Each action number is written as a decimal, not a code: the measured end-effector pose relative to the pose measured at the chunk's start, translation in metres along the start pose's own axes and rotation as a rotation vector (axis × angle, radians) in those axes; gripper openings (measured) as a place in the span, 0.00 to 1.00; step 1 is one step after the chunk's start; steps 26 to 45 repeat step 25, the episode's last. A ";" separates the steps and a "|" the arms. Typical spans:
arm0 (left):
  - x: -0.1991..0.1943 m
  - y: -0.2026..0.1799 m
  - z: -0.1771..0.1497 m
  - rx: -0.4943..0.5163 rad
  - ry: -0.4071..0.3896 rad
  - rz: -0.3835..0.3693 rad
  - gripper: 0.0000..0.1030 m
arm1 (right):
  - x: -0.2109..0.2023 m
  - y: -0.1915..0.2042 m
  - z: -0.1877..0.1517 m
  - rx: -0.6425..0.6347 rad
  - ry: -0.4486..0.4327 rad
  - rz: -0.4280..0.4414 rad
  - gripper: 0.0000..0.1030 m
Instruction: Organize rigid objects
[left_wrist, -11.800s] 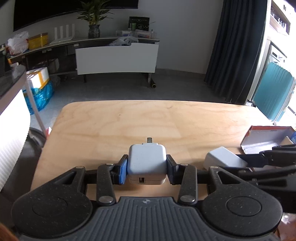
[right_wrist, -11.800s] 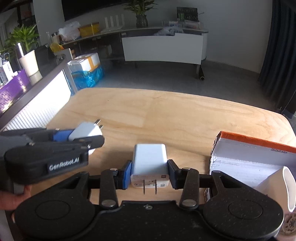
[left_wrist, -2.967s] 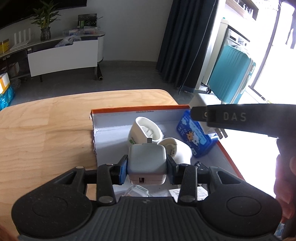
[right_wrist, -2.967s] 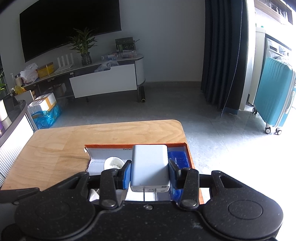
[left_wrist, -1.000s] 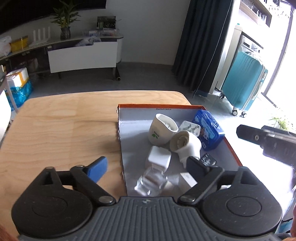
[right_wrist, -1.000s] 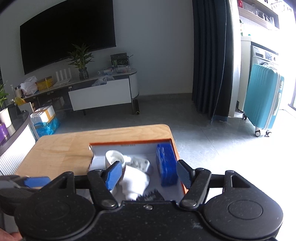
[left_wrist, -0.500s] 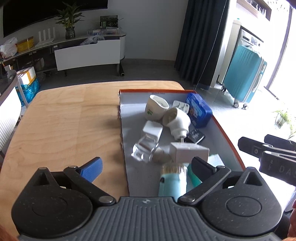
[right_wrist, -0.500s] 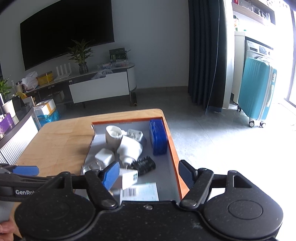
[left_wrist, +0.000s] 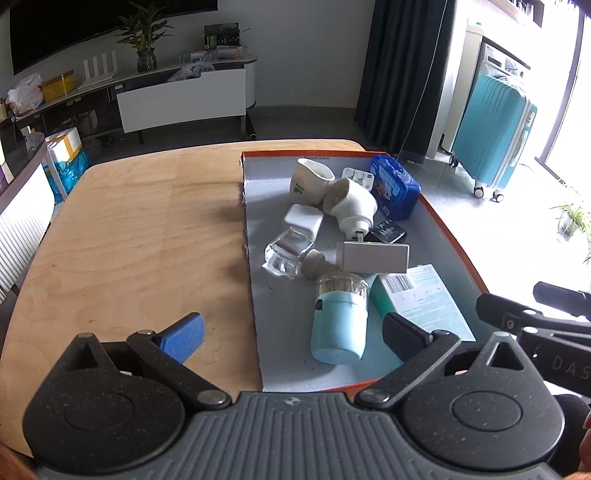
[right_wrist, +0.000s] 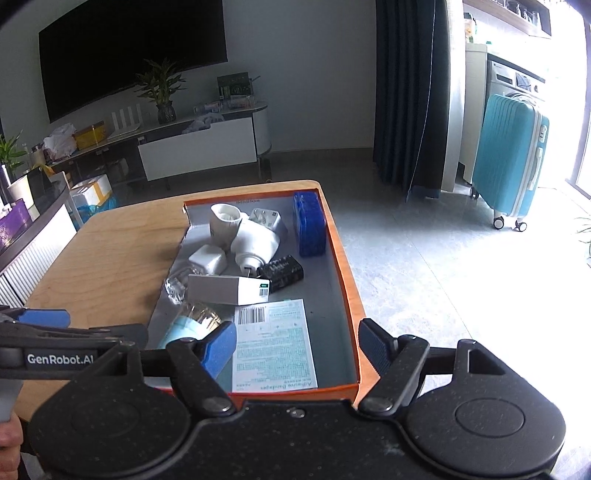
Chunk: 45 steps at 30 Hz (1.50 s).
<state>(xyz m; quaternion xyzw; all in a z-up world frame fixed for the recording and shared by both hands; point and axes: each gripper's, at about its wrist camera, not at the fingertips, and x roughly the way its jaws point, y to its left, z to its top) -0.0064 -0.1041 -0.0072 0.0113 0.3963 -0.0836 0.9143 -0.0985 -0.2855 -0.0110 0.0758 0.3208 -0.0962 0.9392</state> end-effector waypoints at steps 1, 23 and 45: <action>-0.001 -0.001 -0.001 0.002 -0.001 -0.002 1.00 | -0.001 0.000 -0.001 -0.001 0.002 0.000 0.84; -0.002 -0.006 -0.007 0.003 0.004 -0.003 1.00 | 0.001 -0.001 -0.005 0.002 0.010 -0.012 0.85; -0.001 -0.006 -0.006 0.001 0.008 0.001 1.00 | 0.002 -0.001 -0.005 0.002 0.010 -0.012 0.86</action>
